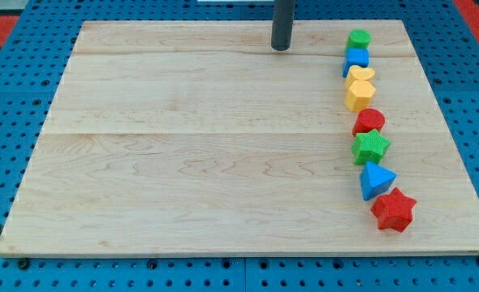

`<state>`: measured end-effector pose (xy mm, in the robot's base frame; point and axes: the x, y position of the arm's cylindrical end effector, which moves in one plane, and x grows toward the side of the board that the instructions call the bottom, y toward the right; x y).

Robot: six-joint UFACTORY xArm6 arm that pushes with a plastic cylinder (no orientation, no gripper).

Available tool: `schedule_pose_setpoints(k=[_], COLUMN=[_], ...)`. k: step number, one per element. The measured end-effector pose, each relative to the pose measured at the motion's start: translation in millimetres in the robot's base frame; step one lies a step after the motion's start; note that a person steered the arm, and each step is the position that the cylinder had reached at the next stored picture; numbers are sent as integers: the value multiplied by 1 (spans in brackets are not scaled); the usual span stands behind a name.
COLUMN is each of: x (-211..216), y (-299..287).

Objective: Point at the green circle

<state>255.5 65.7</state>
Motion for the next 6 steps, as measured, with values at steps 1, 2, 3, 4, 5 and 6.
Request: schedule_pose_setpoints(k=[1,2,3,4,5,6], x=[0,-6,-19,-29,-64,-63], y=[0,22,61,62,62,61])
